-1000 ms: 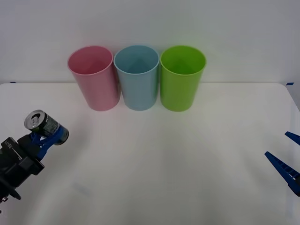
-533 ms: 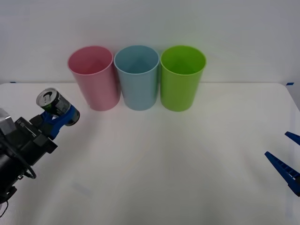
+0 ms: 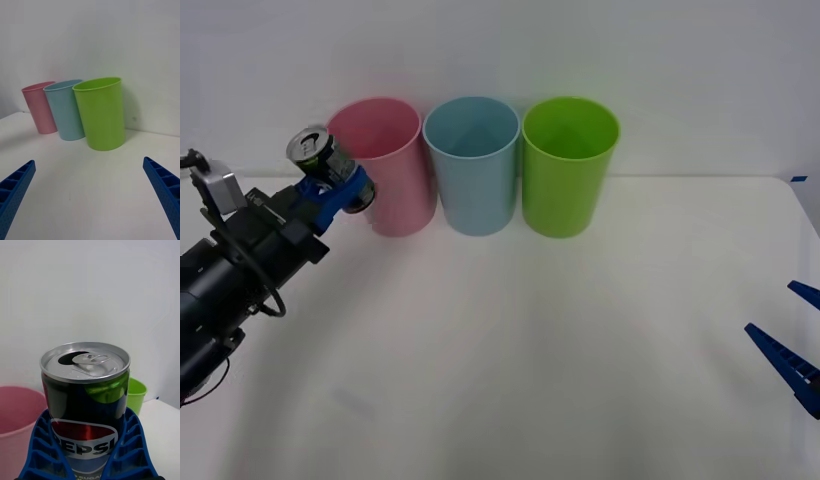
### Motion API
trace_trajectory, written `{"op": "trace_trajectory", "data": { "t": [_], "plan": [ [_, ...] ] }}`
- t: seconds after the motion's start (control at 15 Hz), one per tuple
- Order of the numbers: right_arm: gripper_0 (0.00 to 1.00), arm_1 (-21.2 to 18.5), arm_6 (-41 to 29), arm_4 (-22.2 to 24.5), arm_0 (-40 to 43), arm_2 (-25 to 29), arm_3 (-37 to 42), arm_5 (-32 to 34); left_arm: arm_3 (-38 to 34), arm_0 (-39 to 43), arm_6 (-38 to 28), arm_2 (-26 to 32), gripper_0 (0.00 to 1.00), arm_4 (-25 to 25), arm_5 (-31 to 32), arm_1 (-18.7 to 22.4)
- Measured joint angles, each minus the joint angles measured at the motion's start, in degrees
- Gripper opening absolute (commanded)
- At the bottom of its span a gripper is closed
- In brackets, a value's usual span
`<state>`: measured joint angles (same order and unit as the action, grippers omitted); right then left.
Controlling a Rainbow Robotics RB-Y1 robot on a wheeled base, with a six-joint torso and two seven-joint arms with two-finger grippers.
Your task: Grasp the object on the table and drop it into the matching bin: aluminum can to the light blue bin, PET bottle to the pink bin.
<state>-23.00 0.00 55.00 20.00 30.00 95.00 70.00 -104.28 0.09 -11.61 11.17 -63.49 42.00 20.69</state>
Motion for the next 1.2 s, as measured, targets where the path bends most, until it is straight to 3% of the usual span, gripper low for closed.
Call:
{"op": "trace_trajectory", "data": {
  "t": [0.4, 1.2],
  "plan": [
    [1.00, 0.0, 0.0, 0.0, 0.0, 0.0, 0.0, 0.0, 2.7, -9.0, -4.7, -4.9, 0.00, -6.2, -8.1, -0.7],
    [1.00, 0.0, 0.0, 0.0, 0.0, 0.0, 0.0, 0.0, 17.3, -26.3, -5.3, -5.4, 0.00, -19.0, -10.7, -8.0]
  ]
}}
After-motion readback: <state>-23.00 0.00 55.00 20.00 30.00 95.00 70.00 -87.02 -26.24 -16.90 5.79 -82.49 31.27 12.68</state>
